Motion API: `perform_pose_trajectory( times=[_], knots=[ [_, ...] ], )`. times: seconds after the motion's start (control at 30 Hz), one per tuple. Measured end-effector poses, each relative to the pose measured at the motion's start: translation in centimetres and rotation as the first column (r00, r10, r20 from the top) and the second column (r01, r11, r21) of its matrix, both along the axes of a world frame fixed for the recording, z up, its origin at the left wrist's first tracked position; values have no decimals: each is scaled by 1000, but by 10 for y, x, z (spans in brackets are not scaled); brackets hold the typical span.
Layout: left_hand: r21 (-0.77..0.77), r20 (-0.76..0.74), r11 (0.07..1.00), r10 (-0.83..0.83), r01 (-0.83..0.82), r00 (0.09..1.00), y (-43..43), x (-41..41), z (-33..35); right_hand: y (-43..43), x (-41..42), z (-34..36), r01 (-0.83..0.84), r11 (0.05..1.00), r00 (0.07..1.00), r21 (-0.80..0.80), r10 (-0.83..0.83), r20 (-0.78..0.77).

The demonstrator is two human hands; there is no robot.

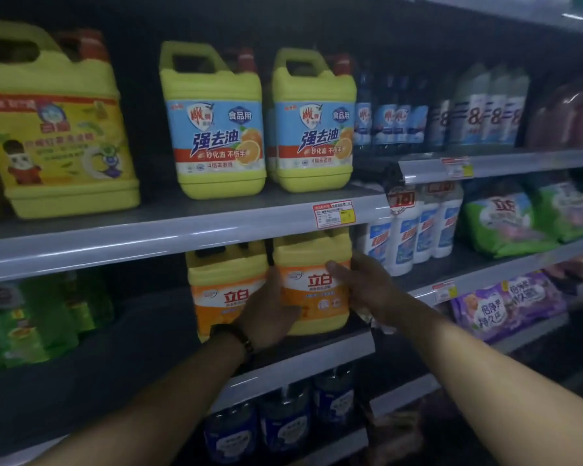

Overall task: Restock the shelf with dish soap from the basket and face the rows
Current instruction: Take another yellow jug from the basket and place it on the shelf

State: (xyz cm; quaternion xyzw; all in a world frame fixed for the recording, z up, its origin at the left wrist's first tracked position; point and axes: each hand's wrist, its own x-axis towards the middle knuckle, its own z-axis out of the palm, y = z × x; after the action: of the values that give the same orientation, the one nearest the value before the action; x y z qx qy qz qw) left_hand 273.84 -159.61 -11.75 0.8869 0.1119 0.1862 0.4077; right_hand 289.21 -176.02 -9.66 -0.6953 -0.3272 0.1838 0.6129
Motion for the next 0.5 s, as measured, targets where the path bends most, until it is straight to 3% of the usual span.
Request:
perform_pose_trajectory(
  times=[0.1,0.2,0.37,0.5],
  knots=[
    [-49,-38,999,-18,16,999,-8,3,-19,10,30,-34,128,985,965,-114,-97,246],
    [-87,-4,996,20,-21,1000,-10,7,-38,18,49,-52,161,972,939,-170,-98,329],
    [-194,32,980,46,-39,998,-11,23,-42,20,11,-27,282,921,920,-270,-180,347],
    [-167,-12,986,23,-25,1000,-11,20,-40,27,3,-22,377,863,905,-335,-267,330]
  ],
)
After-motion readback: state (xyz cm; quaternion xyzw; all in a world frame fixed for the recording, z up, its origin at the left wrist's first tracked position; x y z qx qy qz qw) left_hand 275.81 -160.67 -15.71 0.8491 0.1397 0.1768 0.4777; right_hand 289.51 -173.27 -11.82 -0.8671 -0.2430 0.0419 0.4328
